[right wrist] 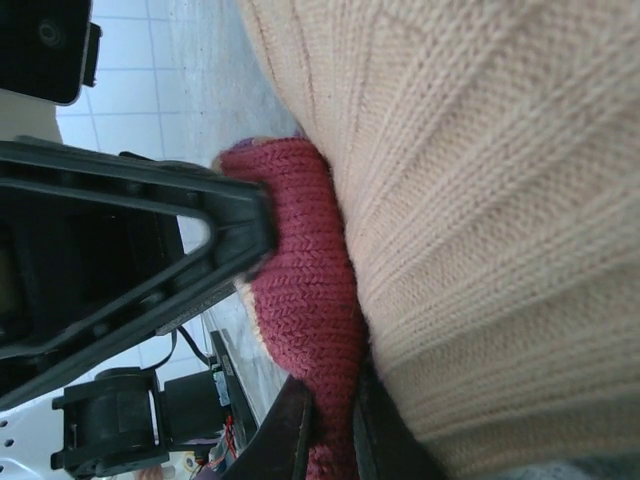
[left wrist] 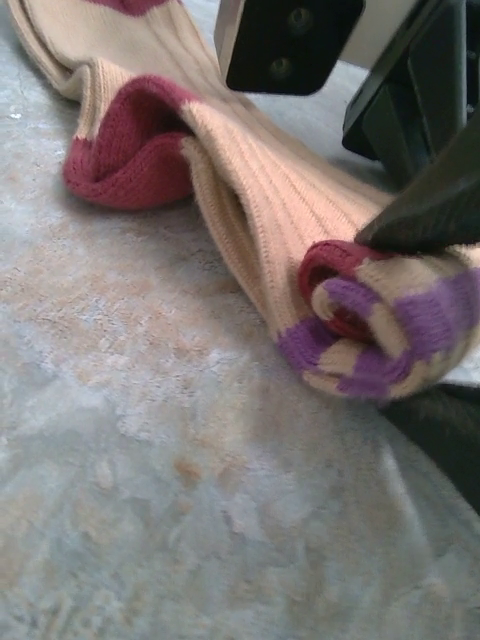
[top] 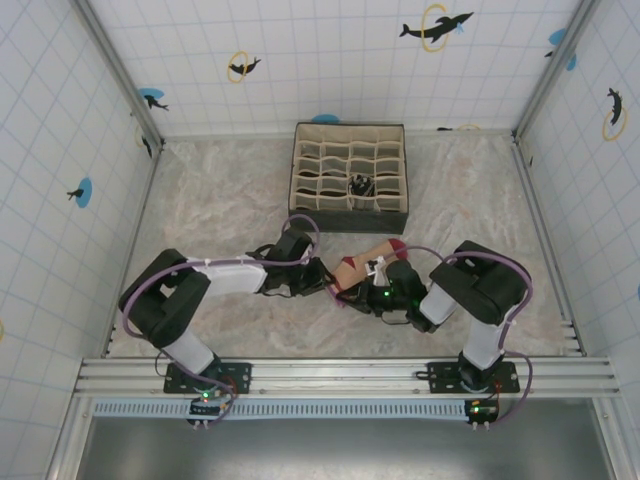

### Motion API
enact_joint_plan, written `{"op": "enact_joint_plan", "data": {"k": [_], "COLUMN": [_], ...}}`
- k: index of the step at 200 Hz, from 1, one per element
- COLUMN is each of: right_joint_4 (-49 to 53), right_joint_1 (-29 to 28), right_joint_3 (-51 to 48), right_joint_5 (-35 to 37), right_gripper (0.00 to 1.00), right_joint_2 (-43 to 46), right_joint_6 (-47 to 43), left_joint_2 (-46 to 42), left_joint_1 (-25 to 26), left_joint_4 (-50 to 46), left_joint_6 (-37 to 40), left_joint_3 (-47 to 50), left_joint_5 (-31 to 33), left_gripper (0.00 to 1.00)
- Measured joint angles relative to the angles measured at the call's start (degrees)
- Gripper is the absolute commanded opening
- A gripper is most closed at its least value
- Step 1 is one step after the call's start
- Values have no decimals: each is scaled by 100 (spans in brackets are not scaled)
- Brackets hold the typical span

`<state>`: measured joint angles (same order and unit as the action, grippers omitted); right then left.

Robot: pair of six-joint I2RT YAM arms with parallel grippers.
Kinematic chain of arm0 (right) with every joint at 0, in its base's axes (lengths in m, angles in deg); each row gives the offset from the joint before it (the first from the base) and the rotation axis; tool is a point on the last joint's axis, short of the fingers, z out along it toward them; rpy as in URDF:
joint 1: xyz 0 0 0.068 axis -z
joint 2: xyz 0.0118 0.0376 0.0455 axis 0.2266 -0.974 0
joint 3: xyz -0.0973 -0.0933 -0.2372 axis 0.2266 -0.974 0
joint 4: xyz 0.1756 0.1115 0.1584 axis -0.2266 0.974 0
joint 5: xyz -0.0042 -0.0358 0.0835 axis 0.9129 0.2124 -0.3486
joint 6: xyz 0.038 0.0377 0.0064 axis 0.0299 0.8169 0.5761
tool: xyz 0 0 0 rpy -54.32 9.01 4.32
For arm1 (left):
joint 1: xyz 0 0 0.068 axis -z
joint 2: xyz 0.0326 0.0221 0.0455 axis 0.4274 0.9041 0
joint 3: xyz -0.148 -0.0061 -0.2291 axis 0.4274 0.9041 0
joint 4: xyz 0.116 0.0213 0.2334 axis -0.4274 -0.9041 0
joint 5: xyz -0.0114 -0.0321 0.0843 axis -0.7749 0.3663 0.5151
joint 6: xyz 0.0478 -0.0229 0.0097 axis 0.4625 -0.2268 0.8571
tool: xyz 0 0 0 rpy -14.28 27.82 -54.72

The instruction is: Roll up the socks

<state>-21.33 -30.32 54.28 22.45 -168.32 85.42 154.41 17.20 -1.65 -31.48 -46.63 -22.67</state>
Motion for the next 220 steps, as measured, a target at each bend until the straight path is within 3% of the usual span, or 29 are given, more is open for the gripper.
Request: {"op": "enact_joint_plan", "data": {"k": [15,49,90,137,168,220], "right_joint_4": [22,470,2258,4297,5158,5869], "right_joint_1": [103,365,330,-326,-1220,-2922], "right_joint_3": [2,227,686,1082,1226,1510], "right_joint_5": [-70,-173,267,1696,3130,5845], "right_gripper": [4,15,40,57,70,72], "right_joint_2": [0,42,887,2199,2629,2428], "right_joint_6": [-39,-505,-1641,-3032,-3871,-5163], "left_joint_2": [177,597,763,638,544,507], "left_joint_1": [0,-7,-50,-107,-168,-219], "left_joint_4": [-7,-249,-568,-999,-1272,-1547], "left_joint_6": [-7,22,22,26,37,155], "left_joint_3": [-168,-761,-1104,-1143,-1143,-1178], "left_joint_5": [-13,70,201,304,345,295], "left_gripper": [0,0,0,0,0,0]}}
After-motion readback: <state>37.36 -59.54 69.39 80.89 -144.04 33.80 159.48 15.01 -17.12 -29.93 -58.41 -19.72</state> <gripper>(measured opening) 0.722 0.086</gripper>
